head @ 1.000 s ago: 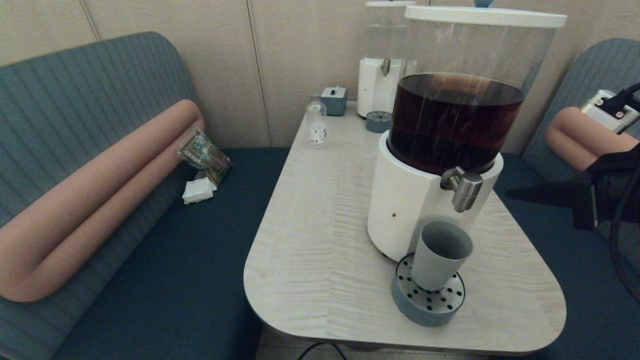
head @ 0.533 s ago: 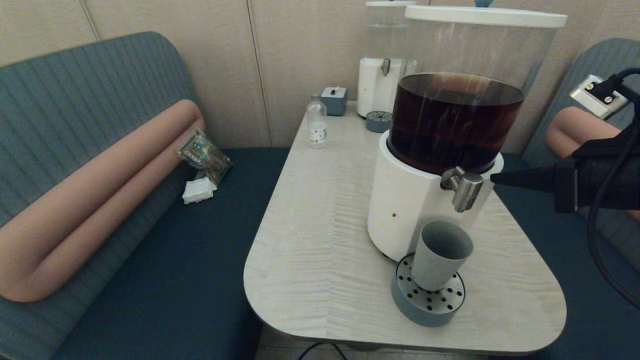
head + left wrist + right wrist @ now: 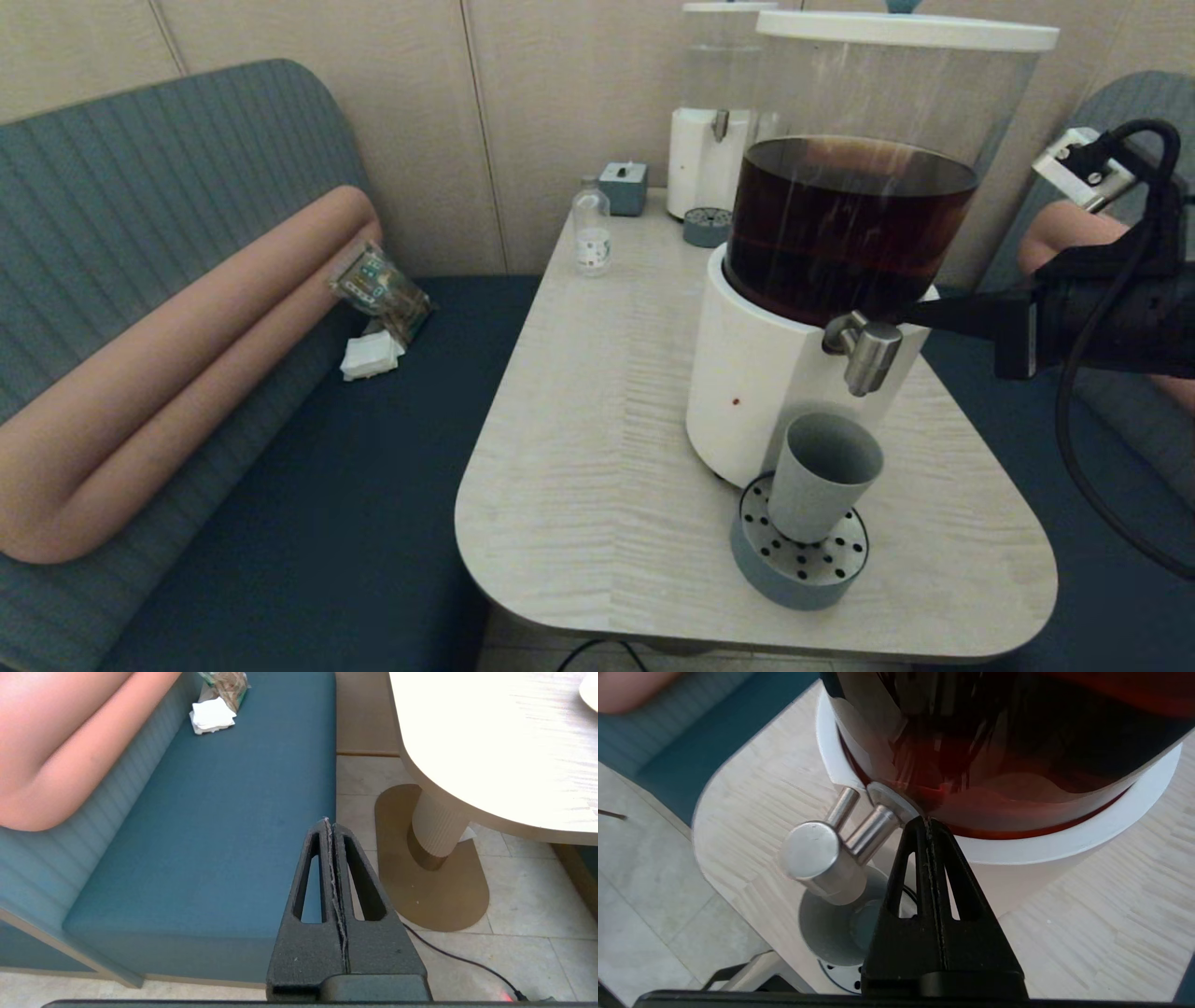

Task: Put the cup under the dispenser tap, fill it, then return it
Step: Turn on the faucet

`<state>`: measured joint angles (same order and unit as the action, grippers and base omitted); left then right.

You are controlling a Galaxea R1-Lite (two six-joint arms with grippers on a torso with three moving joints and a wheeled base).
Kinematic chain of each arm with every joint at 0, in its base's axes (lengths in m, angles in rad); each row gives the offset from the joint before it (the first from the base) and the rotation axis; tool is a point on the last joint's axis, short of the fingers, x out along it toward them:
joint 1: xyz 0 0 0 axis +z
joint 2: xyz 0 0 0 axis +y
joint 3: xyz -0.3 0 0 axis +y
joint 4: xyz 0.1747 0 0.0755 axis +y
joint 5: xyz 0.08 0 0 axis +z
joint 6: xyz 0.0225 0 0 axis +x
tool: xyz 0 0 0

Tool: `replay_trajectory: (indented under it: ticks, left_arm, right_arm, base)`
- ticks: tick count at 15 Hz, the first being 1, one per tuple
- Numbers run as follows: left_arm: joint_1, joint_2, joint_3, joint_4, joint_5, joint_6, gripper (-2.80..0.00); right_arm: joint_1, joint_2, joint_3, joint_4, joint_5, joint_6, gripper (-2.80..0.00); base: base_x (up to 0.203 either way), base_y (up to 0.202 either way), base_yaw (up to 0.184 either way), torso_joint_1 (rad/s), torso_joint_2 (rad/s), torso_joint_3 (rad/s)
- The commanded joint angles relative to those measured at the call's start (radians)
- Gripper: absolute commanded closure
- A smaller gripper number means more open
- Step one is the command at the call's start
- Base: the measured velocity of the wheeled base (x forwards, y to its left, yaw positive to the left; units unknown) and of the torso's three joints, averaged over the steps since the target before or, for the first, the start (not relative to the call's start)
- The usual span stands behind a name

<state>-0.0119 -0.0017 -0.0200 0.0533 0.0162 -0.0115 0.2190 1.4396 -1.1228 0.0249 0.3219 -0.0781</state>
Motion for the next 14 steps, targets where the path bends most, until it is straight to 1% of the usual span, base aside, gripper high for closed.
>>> replay_trajectory:
  ticks: [1, 7, 10, 14]
  left_arm:
    - [0.000, 0.002, 0.000, 0.002, 0.001, -0.001, 0.00]
    - [0.000, 0.002, 0.000, 0.000, 0.001, -0.001, 0.00]
    - [0.000, 0.002, 0.000, 0.000, 0.001, -0.001, 0.00]
    - [0.000, 0.002, 0.000, 0.001, 0.001, -0.001, 0.00]
  right_arm:
    - [0.007, 0.016, 0.000, 0.000, -0.010, -0.003, 0.00]
    - [0.034, 0.035, 0.000, -0.005, -0.010, -0.003, 0.00]
    - [0.036, 0.044, 0.000, -0.046, -0.012, -0.023, 0.00]
    - [0.043, 0.045, -0.008, -0.053, -0.013, -0.023, 0.00]
  base:
    - [0.000, 0.000, 0.000, 0.000, 0.00, 0.000]
    - [0.000, 0.000, 0.000, 0.000, 0.00, 0.000]
    - [0.000, 0.000, 0.000, 0.000, 0.00, 0.000]
    - [0.000, 0.000, 0.000, 0.000, 0.00, 0.000]
